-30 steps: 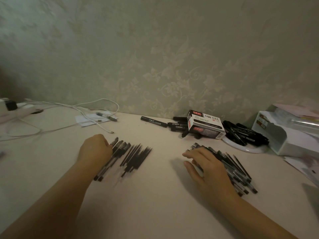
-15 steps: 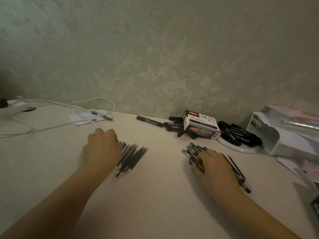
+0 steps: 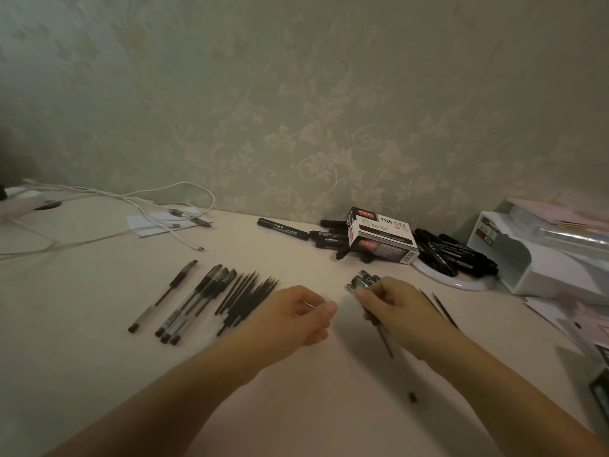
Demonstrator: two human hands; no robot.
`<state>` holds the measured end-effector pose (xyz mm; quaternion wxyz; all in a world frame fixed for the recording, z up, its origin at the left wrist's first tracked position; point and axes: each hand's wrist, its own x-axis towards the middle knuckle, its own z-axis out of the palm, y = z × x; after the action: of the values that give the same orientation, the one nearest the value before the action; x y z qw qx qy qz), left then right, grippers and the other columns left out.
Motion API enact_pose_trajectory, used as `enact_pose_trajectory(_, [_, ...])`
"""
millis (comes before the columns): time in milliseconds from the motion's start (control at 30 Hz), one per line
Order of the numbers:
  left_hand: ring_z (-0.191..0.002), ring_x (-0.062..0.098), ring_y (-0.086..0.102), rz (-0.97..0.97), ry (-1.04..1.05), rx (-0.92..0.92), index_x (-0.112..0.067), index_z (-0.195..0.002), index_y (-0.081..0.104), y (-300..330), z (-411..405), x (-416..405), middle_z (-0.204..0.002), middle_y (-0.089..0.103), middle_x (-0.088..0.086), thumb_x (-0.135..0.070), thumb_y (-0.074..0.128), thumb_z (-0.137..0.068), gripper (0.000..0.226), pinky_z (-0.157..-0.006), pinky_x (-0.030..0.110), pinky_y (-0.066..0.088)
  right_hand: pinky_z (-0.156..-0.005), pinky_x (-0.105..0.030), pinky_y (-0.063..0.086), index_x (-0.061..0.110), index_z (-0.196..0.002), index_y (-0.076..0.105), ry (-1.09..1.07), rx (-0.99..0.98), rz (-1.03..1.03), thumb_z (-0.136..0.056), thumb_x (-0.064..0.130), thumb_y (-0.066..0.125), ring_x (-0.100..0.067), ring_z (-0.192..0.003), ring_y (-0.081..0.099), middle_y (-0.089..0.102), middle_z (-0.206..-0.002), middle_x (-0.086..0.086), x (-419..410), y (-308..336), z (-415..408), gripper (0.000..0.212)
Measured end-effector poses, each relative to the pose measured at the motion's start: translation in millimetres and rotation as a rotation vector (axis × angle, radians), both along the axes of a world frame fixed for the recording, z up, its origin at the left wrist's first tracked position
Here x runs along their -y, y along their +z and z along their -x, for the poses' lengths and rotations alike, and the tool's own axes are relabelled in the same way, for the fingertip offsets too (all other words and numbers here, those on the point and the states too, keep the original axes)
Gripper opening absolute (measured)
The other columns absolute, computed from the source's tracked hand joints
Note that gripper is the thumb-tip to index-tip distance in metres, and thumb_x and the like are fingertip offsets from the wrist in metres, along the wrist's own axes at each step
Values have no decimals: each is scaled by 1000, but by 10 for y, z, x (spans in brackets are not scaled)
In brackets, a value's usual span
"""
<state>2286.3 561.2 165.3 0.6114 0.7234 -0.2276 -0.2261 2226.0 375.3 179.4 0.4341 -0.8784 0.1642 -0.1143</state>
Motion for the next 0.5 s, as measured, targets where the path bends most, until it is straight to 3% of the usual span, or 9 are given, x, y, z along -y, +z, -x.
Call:
enact_pose_trajectory(100, [-91,24,71,106,-85,-177,-9,-109,61,-9,66,53,-97,73,11,-36,63,-88,35,-80,30,59,-54,-23,47,5,-96,59,89,26,-543,-96,24,62,-11,-55,57,67,-69,-4,-123,-71,-3,19])
enact_pose_trajectory(200, [-71,21,69,44,-94,-45,-13,-108,59,-15,62,42,-86,73,5,-31,56,-95,23,-60,26,55,-71,-35,56,1,-103,60,127,92,-686,-96,18,61,-20,-65,62,67,-74,-12,-227,-192,-6,18])
enact_pose_trajectory(300, [-51,6,53,-133,-15,273,-21,-100,61,-47,-7,8,-72,63,-4,-29,54,-96,11,-50,22,42,-71,-27,57,1,-98,66,168,149,-608,-96,18,60,-15,-65,63,67,-77,-12,-259,-242,-2,18])
enact_pose_trajectory(400, [-55,0,45,-302,-18,602,-24,-93,63,-82,-32,1,-69,56,-9,-34,52,-95,15,-55,20,36,-57,-19,47,6,-94,66,233,150,-467,-97,20,60,-9,-57,56,65,-68,-1,-268,-228,19,16])
enact_pose_trajectory(500, [-57,6,43,-356,-49,741,-25,-85,54,-122,-54,-2,-64,50,-7,-38,49,-96,17,-56,28,37,-51,-17,44,5,-92,63,279,144,-419,-97,19,59,-8,-53,54,65,-64,1,-260,-201,25,15])
